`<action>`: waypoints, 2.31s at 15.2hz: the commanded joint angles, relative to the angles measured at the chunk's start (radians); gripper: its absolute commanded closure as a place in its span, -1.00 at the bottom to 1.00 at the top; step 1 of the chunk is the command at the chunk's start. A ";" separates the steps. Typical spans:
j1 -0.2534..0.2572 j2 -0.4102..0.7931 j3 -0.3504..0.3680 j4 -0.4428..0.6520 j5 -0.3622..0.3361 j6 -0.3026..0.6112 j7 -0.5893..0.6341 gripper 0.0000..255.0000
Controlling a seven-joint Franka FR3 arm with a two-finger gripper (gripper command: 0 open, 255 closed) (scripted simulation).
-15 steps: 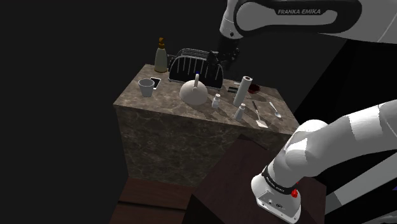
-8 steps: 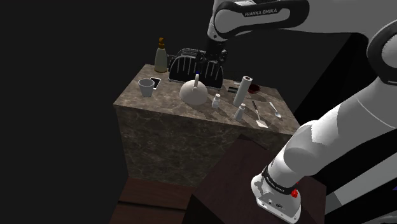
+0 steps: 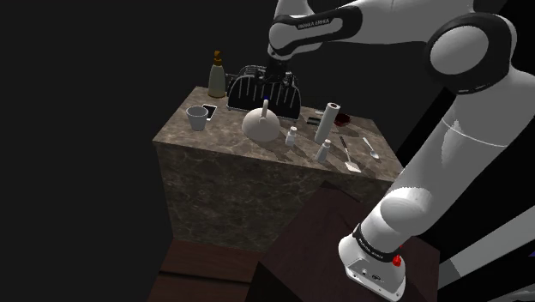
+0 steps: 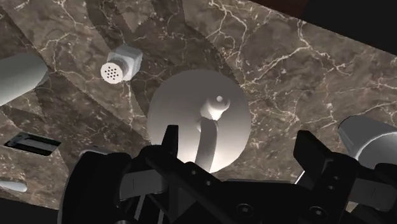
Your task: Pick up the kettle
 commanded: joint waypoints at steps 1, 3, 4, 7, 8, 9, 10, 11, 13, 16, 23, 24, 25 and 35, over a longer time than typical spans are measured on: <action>-0.016 0.067 -0.015 0.061 0.014 0.006 0.020 -1.00; -0.029 0.137 -0.027 0.126 0.030 0.010 0.043 -1.00; -0.036 0.172 -0.033 0.160 0.039 0.011 0.054 -1.00; -0.059 0.279 -0.050 0.267 0.067 0.008 0.086 -1.00; -0.066 0.308 -0.054 0.298 0.075 0.006 0.095 -1.00; -0.066 0.312 -0.054 0.289 0.075 0.018 0.095 -1.00; -0.066 0.315 -0.054 0.281 0.076 0.030 0.095 -1.00; -0.066 0.319 -0.053 0.273 0.076 0.042 0.095 -1.00; -0.066 0.328 -0.053 0.258 0.077 0.065 0.095 -1.00; -0.067 0.339 -0.052 0.239 0.078 0.095 0.094 -1.00; -0.066 0.340 -0.052 0.238 0.078 0.097 0.095 1.00; -0.066 0.340 -0.052 0.239 0.078 0.097 0.095 1.00; -0.066 0.340 -0.052 0.239 0.078 0.097 0.095 1.00; -0.066 0.307 -0.054 0.301 0.075 0.001 0.095 1.00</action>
